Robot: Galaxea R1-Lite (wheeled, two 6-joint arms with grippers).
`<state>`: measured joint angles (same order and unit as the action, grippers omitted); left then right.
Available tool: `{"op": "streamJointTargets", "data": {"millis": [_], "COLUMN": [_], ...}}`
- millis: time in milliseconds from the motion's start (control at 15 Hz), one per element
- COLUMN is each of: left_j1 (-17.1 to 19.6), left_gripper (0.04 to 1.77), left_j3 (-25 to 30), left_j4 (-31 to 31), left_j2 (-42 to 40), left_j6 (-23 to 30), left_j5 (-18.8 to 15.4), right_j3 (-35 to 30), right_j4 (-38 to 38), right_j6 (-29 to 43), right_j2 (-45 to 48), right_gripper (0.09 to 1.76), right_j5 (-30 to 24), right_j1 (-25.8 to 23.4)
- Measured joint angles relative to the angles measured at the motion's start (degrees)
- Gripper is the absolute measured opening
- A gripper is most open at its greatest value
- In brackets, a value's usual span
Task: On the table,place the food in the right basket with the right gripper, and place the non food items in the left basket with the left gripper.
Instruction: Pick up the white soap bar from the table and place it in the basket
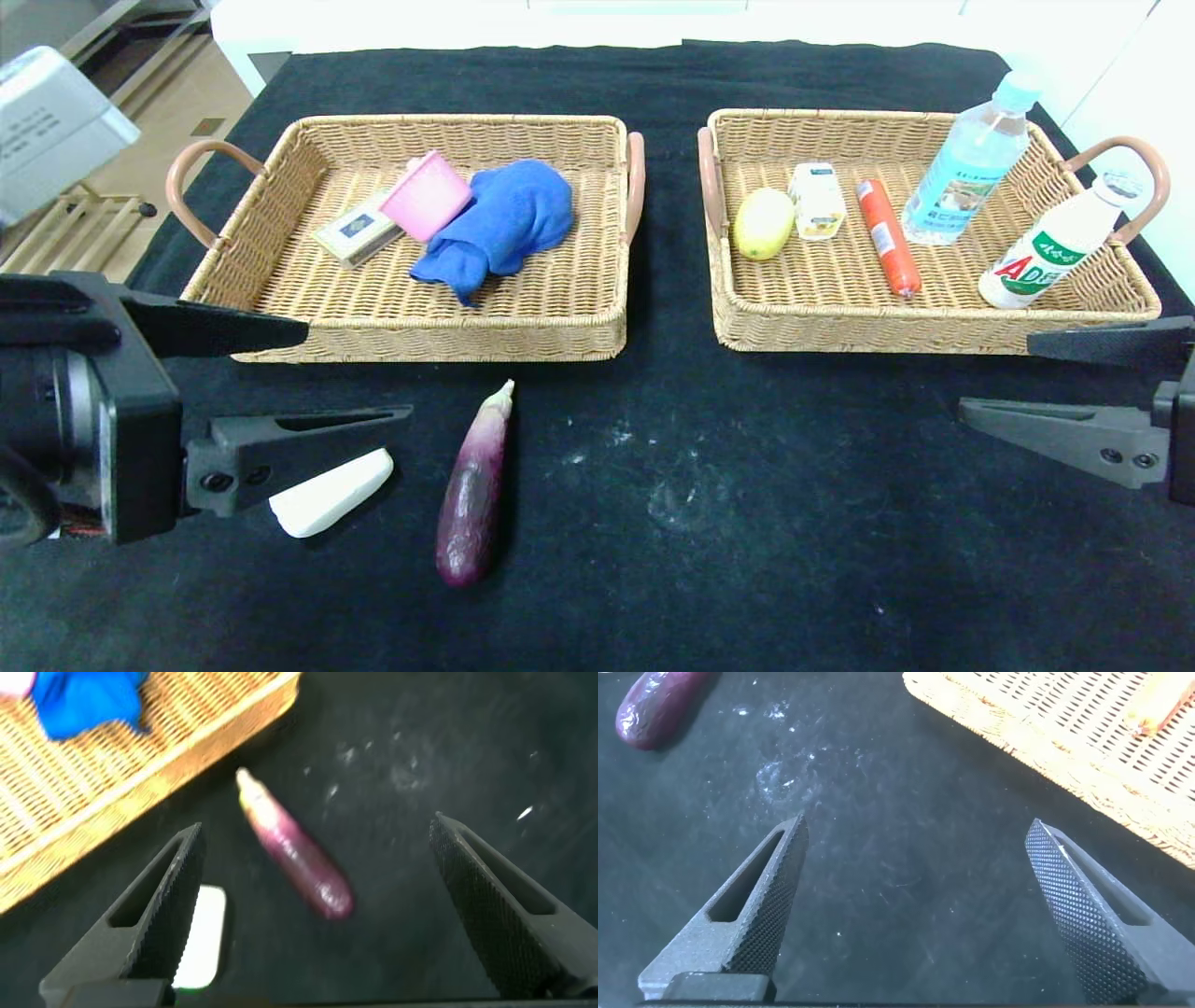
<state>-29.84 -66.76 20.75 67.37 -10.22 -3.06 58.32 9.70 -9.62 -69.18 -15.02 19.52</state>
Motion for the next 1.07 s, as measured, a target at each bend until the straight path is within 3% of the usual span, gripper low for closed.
{"op": "streamJointTargets", "data": {"millis": [200, 467, 1067], "left_j1": [0.2, 1.4, 10.7], "left_gripper": [1.72, 1.72, 1.72], "left_j3": [-2.3, -2.4, -0.9], "left_j4": [5.2, 7.5, 9.3], "left_j2": [1.5, 3.5, 9.0], "left_j6": [-0.1, -0.3, -0.4], "left_j5": [4.3, 9.8, 9.8], "right_j3": [0.0, 0.0, -0.1], "right_j4": [0.0, -0.1, -0.1], "right_j6": [-0.1, -0.1, -0.2], "right_j2": [0.1, 0.1, -0.3], "right_gripper": [1.71, 1.71, 1.71], "right_j5": [0.0, 0.0, 0.0], "right_j1": [0.0, -0.3, -0.6]}}
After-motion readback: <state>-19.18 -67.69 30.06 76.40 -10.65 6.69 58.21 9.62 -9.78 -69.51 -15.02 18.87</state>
